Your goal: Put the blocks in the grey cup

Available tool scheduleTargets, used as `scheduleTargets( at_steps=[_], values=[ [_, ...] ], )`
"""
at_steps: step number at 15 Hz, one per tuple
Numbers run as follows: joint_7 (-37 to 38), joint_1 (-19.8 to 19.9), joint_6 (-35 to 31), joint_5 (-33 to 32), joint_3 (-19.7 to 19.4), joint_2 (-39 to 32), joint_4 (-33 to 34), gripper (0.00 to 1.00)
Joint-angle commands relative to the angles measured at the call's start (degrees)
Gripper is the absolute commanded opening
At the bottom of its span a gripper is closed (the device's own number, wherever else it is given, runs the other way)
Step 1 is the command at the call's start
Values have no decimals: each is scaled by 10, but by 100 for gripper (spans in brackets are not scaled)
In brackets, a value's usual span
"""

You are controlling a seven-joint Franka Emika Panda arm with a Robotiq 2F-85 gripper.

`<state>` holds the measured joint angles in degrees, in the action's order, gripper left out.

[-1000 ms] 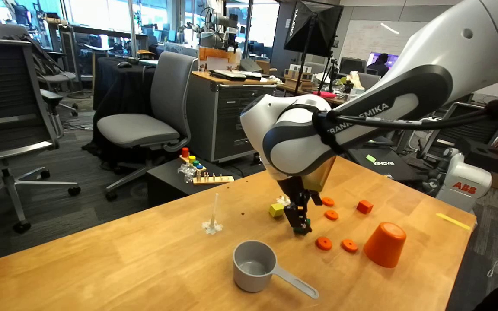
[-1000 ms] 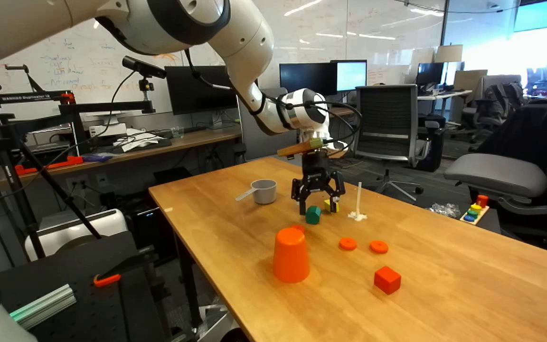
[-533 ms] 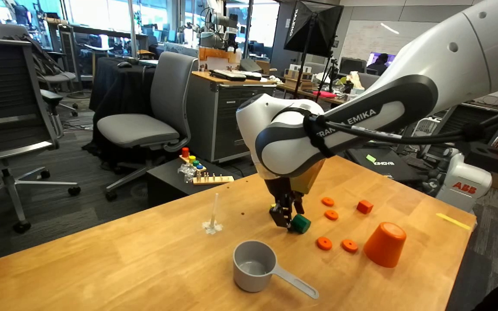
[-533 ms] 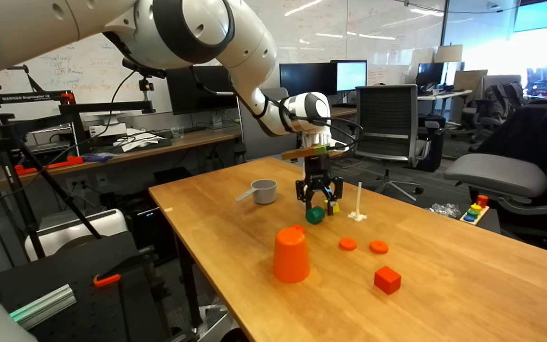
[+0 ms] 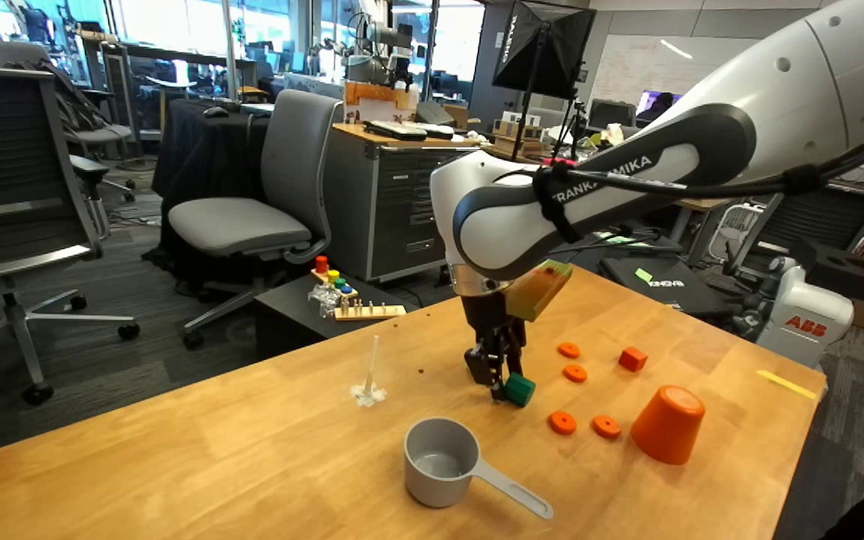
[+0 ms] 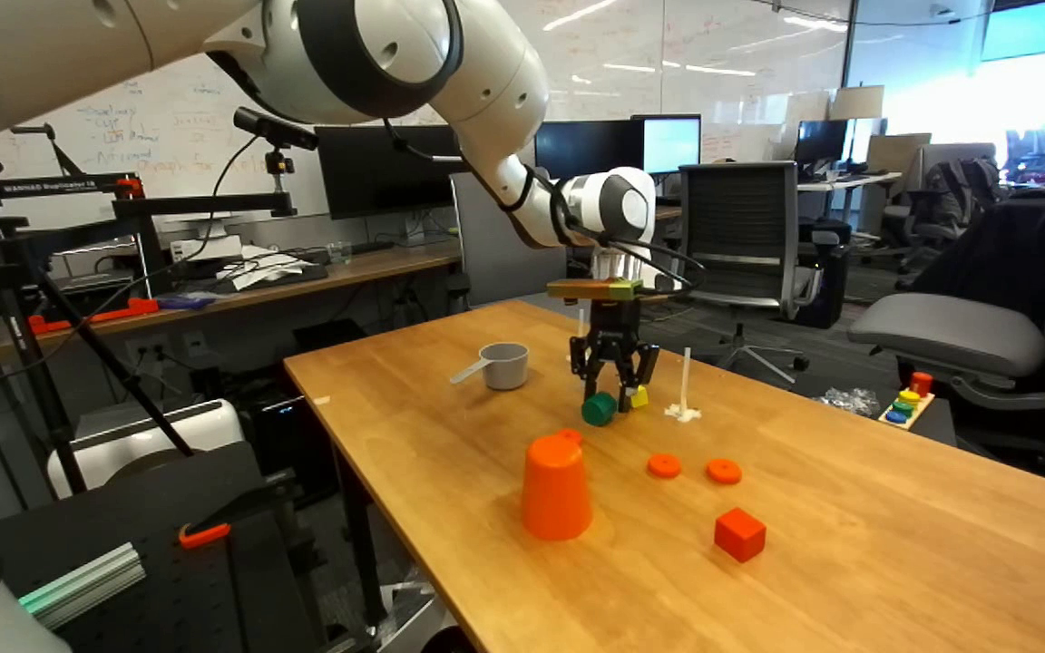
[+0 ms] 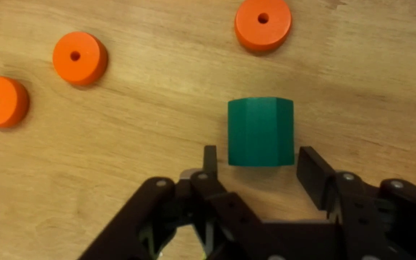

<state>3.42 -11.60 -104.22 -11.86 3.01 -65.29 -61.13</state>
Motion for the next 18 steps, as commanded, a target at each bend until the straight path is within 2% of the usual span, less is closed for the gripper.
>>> scheduleTargets(
  at_steps=[1, 3, 4, 11, 18],
  values=[
    [0, 13, -19, 17, 11, 20, -20, 36],
    [-2, 17, -26, 26, 16, 22, -24, 19],
    [-2, 20, -28, 34, 19, 25, -27, 18],
    [2, 29, -52, 74, 35, 63, -68, 18],
    [-1, -3, -83, 88, 49, 130, -105, 18]
  ],
)
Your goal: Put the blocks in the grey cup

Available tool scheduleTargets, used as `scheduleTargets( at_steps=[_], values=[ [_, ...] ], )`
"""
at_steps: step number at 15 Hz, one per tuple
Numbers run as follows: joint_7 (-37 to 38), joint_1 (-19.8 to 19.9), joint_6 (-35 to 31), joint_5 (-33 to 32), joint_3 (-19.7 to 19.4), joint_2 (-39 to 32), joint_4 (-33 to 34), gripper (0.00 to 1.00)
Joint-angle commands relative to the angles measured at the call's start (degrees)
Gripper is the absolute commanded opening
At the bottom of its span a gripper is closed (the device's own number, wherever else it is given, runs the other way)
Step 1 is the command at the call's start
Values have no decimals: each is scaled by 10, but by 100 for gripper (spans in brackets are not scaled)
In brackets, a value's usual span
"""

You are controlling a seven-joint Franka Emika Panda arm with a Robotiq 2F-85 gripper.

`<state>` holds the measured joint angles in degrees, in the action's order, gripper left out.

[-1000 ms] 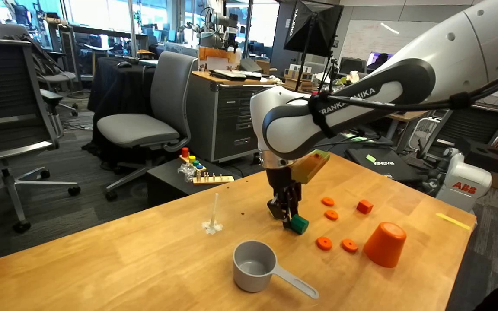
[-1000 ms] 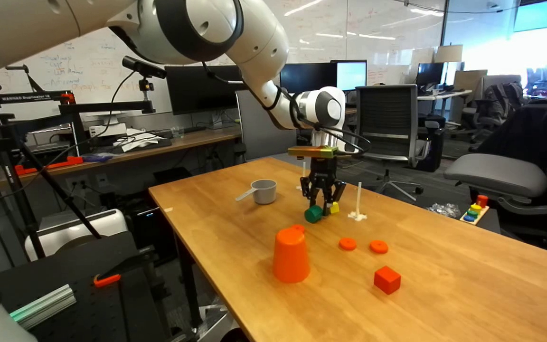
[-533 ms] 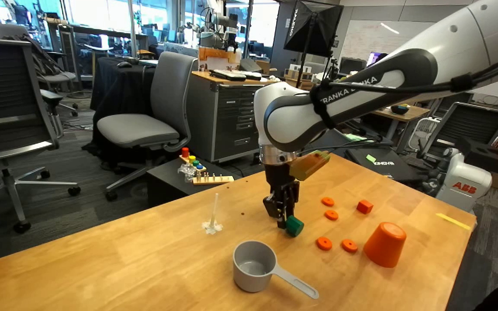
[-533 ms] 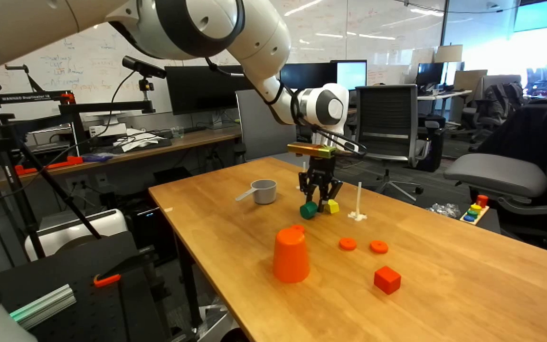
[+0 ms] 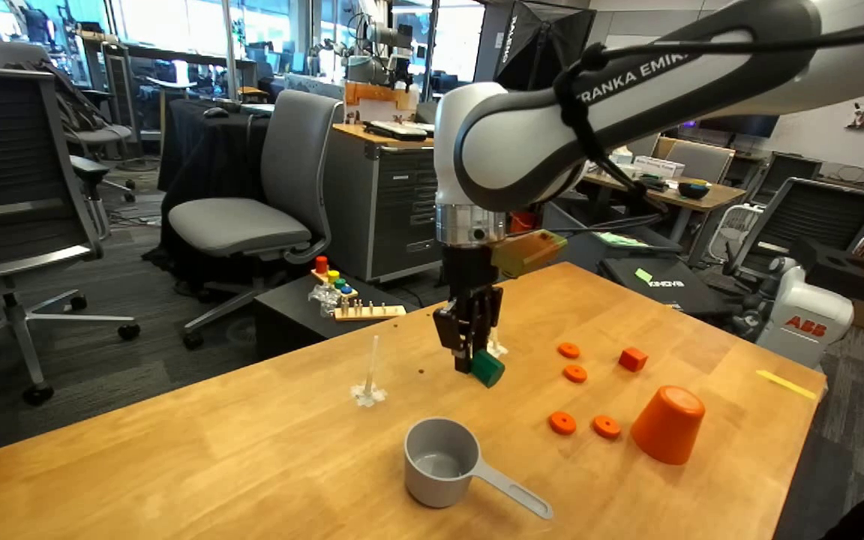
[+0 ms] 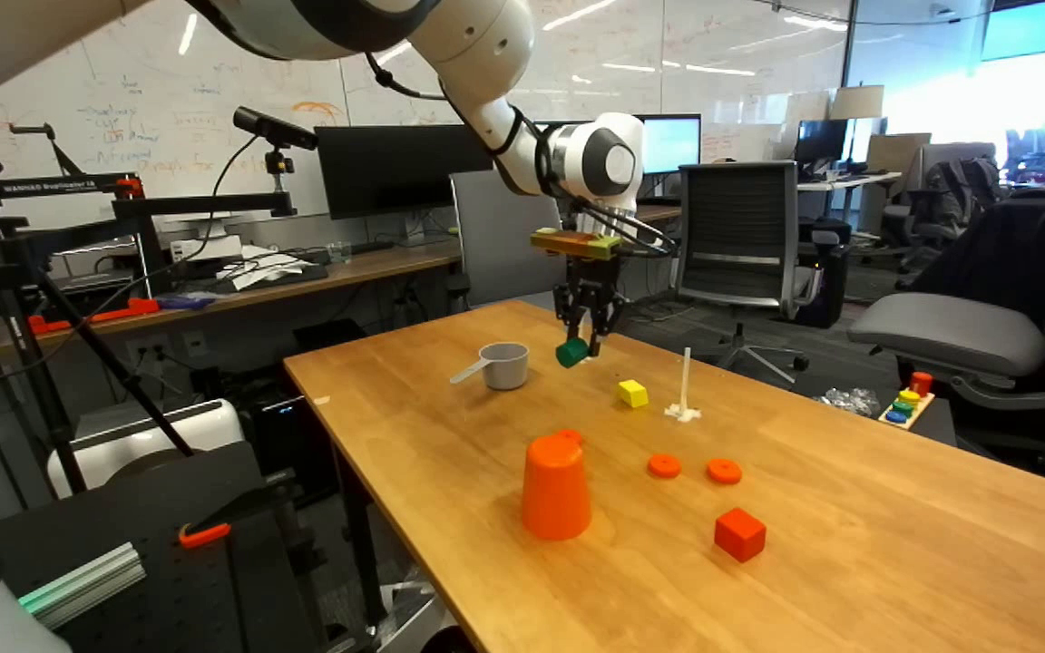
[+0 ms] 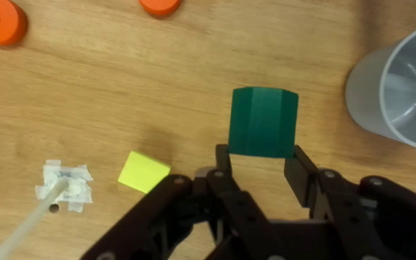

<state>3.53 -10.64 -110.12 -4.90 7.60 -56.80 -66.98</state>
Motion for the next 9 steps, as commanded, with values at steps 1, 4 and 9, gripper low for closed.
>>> scheduleTargets(
  at_steps=[1, 4, 9],
  values=[
    [-4, -18, -28, 19, 4, 48, -47, 18],
    [-11, -34, -42, 22, 9, 47, -48, 18],
    [-10, -70, -29, 14, 12, 13, -13, 18]
  ],
)
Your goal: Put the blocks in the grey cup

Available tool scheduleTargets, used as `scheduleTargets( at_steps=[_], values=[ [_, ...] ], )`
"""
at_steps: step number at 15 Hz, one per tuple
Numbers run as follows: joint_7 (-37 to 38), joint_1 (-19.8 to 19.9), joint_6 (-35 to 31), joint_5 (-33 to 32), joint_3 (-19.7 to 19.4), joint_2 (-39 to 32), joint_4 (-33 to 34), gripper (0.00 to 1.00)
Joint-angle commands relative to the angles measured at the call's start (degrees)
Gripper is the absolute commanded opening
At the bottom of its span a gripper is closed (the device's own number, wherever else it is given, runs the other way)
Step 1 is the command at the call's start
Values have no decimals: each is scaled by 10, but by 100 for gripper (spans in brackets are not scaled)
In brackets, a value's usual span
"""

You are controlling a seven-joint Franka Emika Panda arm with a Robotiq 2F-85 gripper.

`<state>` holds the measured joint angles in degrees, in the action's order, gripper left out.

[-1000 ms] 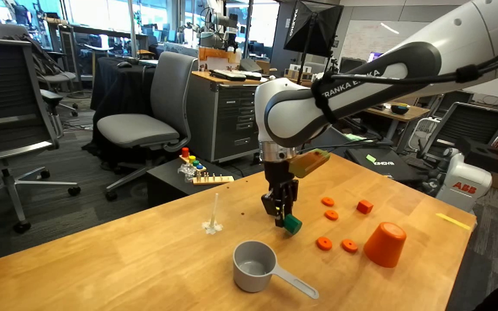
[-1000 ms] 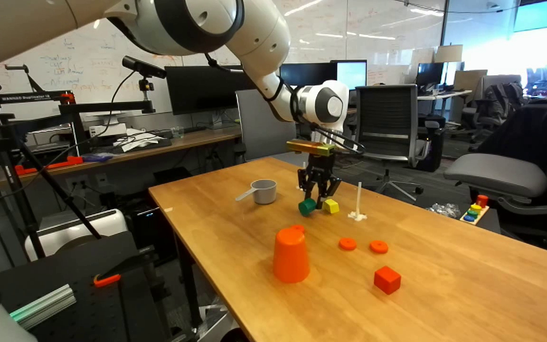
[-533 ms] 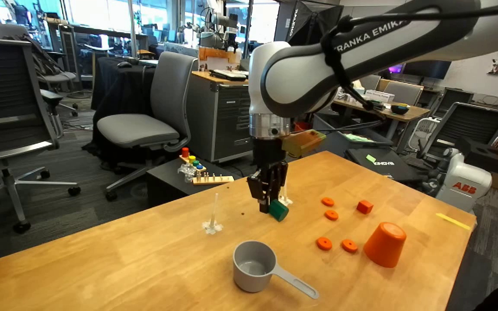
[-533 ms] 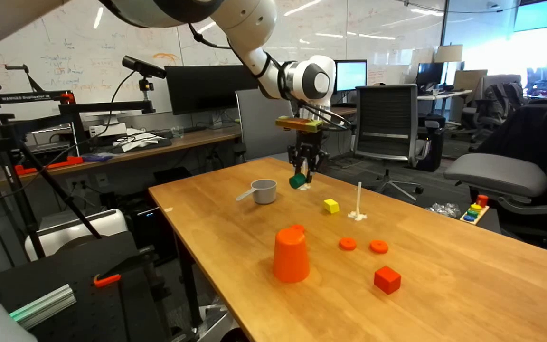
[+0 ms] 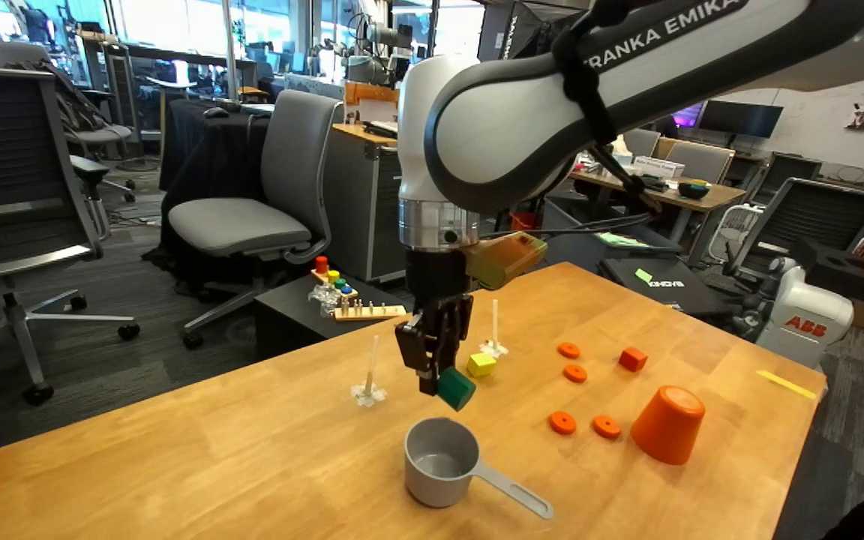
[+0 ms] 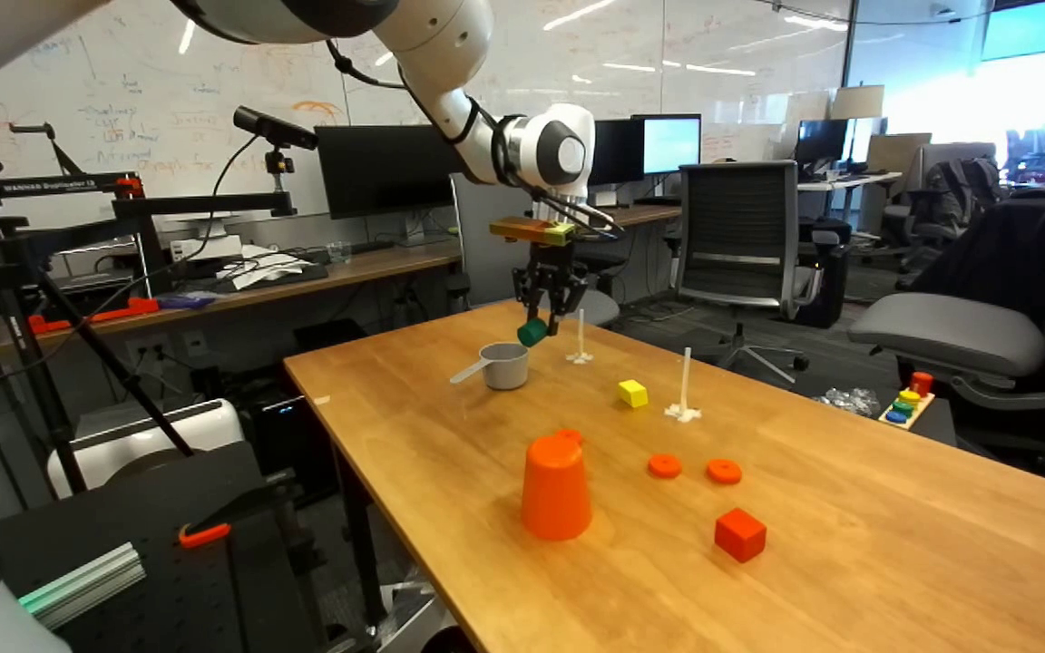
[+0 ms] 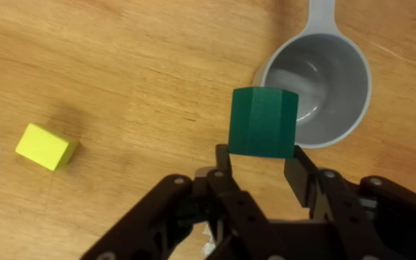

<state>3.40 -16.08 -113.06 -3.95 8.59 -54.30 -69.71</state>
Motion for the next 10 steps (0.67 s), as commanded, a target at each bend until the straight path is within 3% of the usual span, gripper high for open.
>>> scheduleTargets(
  at_steps=[1, 2, 3, 4, 6, 9, 10],
  values=[
    [-6, -24, 4, 3, 2, -16, 21, 18],
    [-6, -30, 7, 2, 2, -21, 26, 18],
    [-5, -36, 10, 1, 1, -24, 30, 25],
    [-5, -39, 13, 3, 2, -27, 33, 68],
    [-5, -44, 18, 2, 0, -28, 34, 75],
    [9, -43, 25, -8, -16, -18, 22, 100],
    [14, -41, 27, -12, -24, -13, 16, 100]
  ],
)
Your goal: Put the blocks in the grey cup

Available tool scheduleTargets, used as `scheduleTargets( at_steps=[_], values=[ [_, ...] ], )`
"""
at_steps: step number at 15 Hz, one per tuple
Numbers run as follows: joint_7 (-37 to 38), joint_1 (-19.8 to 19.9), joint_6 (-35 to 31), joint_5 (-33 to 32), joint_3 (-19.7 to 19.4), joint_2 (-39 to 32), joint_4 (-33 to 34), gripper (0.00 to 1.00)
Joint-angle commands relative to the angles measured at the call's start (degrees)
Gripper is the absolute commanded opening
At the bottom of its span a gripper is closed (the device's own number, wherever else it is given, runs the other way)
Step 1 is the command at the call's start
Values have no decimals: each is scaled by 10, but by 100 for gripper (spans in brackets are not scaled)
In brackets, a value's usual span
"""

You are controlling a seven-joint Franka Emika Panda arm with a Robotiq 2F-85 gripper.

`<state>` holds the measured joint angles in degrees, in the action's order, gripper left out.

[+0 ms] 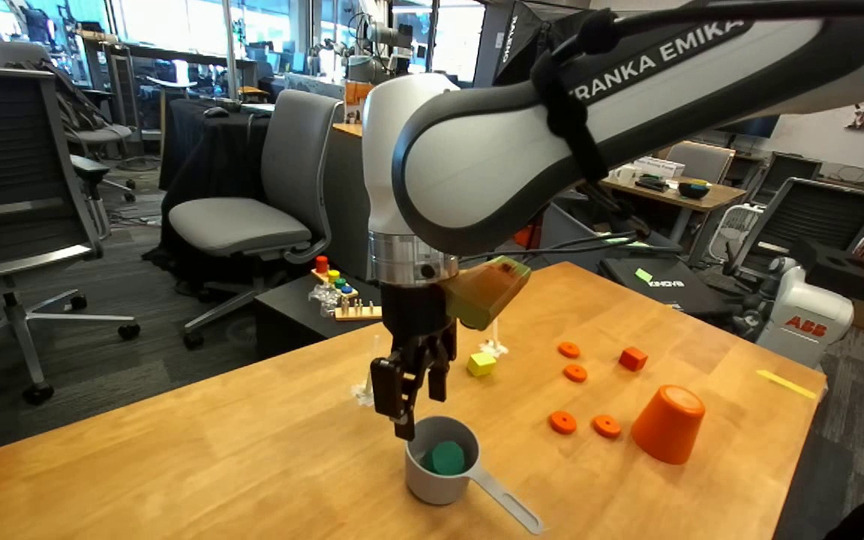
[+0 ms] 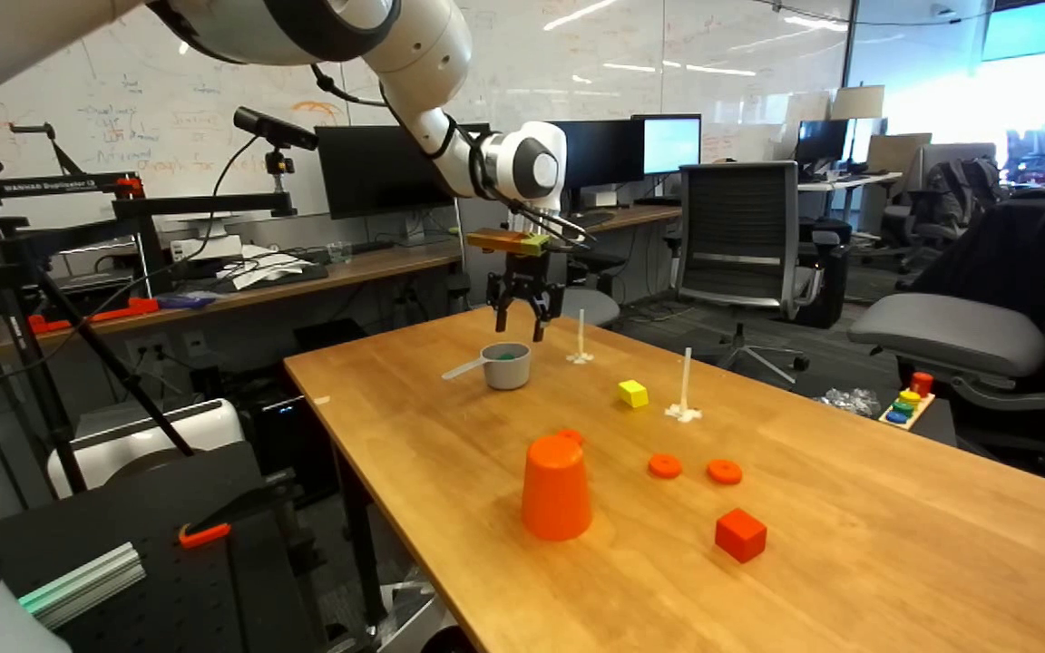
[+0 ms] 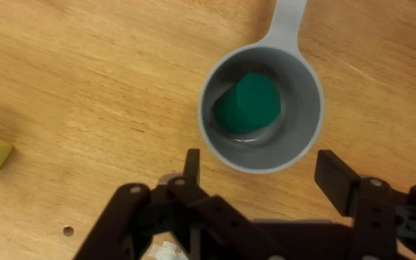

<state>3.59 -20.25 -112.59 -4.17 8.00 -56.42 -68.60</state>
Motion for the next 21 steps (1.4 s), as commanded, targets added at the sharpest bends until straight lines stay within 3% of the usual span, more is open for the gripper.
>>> scheduleTargets(
  at_steps=[1, 7, 11, 18, 21],
  values=[
    [17, 5, 26, -13, -27, 16, -2, 100],
    [41, 36, 44, -24, -70, 37, -15, 99],
    [40, 49, 117, -46, -91, 24, 12, 100],
    [126, 90, 24, 25, -81, -18, 56, 100],
    [110, 87, 30, 16, -85, -11, 39, 100]
  ],
)
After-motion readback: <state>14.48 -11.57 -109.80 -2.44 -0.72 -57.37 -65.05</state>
